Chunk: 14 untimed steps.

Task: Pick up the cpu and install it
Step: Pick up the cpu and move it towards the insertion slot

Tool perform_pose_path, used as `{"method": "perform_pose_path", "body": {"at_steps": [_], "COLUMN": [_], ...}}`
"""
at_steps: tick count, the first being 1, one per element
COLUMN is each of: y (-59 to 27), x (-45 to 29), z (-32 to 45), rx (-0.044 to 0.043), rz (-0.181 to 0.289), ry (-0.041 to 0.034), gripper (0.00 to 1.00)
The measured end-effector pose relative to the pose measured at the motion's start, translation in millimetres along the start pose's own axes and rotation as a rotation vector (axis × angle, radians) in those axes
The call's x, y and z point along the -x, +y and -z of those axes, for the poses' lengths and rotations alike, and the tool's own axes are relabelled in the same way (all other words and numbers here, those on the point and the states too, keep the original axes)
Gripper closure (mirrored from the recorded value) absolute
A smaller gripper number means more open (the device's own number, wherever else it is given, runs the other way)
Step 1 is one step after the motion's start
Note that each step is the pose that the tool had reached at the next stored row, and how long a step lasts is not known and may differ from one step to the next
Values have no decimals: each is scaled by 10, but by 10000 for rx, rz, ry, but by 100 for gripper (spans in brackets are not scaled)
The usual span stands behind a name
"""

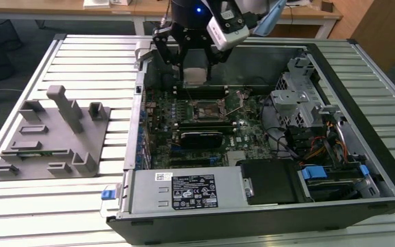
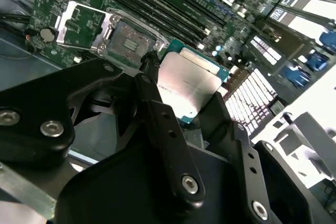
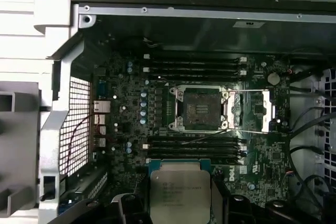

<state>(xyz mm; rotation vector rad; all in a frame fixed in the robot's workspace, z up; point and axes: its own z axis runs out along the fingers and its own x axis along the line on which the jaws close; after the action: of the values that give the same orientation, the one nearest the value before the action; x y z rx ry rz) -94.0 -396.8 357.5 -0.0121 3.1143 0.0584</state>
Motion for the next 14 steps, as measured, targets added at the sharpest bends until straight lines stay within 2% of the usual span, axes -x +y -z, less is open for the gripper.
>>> {"method": "perform_pose_path", "body": {"at_steps": [10, 14], "y": [26, 37], "x": [244, 303], "z": [-190, -265], "rx": [-4, -7], "rz": [0, 0], "ry": [4, 6], "gripper": [45, 45]}}
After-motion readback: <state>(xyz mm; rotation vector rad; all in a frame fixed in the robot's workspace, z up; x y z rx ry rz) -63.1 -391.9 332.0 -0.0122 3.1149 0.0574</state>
